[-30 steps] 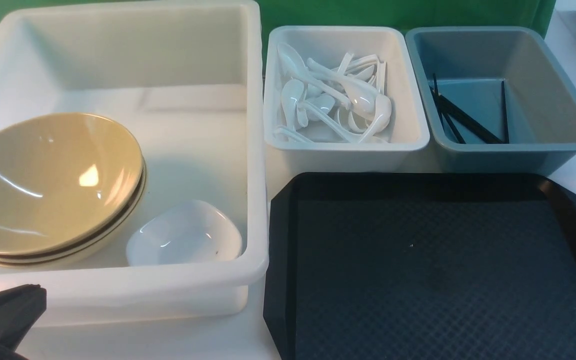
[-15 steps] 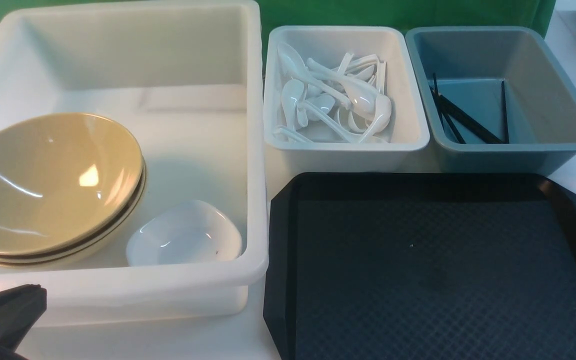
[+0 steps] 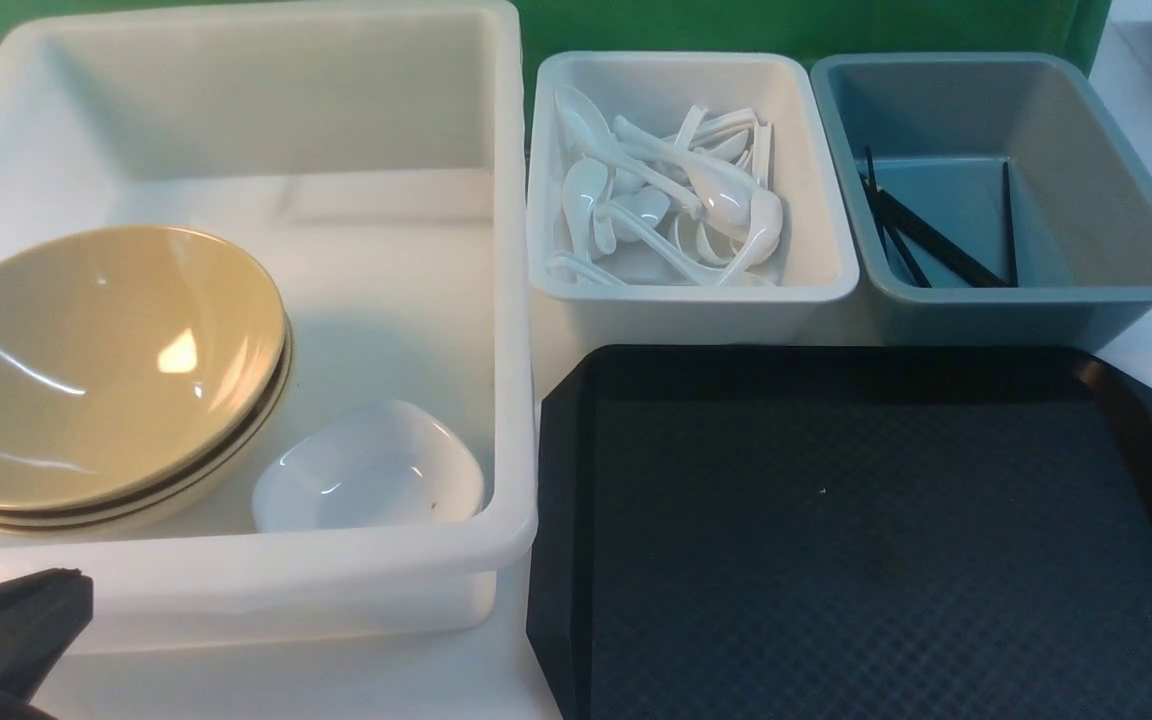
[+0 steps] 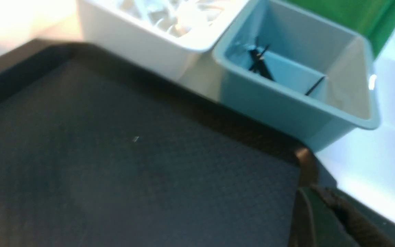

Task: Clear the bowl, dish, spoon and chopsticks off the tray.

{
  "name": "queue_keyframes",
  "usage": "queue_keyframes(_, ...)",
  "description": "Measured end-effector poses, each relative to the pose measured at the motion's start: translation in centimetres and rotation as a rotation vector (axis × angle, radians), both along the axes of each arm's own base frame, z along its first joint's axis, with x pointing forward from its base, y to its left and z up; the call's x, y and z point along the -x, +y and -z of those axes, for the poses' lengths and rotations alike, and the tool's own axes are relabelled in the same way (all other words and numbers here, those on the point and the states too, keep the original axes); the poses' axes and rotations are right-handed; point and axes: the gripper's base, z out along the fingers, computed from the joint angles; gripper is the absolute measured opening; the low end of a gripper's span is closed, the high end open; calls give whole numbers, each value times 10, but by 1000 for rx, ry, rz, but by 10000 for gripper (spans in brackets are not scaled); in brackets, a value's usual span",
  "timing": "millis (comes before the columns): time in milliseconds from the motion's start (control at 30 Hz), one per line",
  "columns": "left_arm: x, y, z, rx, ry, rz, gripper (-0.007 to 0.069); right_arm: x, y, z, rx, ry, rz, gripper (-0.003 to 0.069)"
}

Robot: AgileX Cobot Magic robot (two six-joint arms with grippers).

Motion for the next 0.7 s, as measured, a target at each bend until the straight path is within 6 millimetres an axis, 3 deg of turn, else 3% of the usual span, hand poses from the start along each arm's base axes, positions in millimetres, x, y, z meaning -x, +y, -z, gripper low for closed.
queue_keyframes(233,0,0,0,1,0,0,-8,2,-5,40,-99,-108,133,45)
queue_keyframes(367,0,0,0,3,0,0,-8,2,-7,67,-142,-54,200,45)
queue_keyframes(700,0,0,0,4,1,1,-8,2,-7,72,-149,-30,221,45)
